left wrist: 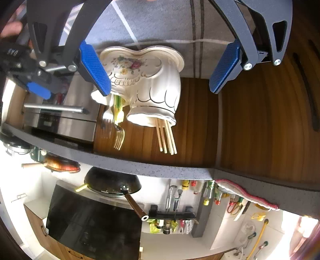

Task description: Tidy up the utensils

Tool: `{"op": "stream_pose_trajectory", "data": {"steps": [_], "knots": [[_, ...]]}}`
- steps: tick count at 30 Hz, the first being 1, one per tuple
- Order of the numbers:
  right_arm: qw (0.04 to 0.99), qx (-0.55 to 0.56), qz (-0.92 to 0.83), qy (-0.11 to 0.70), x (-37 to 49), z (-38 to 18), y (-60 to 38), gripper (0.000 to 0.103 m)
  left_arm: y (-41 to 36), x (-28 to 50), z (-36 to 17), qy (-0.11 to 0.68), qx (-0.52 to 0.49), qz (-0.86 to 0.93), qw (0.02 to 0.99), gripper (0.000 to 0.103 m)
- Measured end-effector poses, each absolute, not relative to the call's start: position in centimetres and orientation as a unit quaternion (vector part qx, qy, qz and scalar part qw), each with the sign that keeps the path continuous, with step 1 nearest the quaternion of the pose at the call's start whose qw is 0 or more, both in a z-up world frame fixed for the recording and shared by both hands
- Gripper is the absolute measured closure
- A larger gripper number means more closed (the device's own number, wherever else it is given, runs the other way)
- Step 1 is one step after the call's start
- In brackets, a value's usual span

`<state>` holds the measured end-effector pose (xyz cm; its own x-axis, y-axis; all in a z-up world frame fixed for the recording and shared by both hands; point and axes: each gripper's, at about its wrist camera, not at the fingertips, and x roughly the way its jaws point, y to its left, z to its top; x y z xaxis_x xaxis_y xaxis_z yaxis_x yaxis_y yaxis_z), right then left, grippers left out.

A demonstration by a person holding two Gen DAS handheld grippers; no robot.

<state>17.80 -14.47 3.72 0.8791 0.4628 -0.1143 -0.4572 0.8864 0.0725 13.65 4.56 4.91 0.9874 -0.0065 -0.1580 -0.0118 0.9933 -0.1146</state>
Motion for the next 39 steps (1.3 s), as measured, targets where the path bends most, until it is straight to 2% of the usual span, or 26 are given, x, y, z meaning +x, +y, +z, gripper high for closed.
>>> {"op": "stream_pose_trajectory", "data": {"steps": [39], "knots": [[0.972, -0.009, 0.229, 0.047, 16.2, 3.7, -13.5, 0.006, 4.4, 13.9, 4.6, 0.087, -0.045, 0.032, 0.995, 0.005]]}}
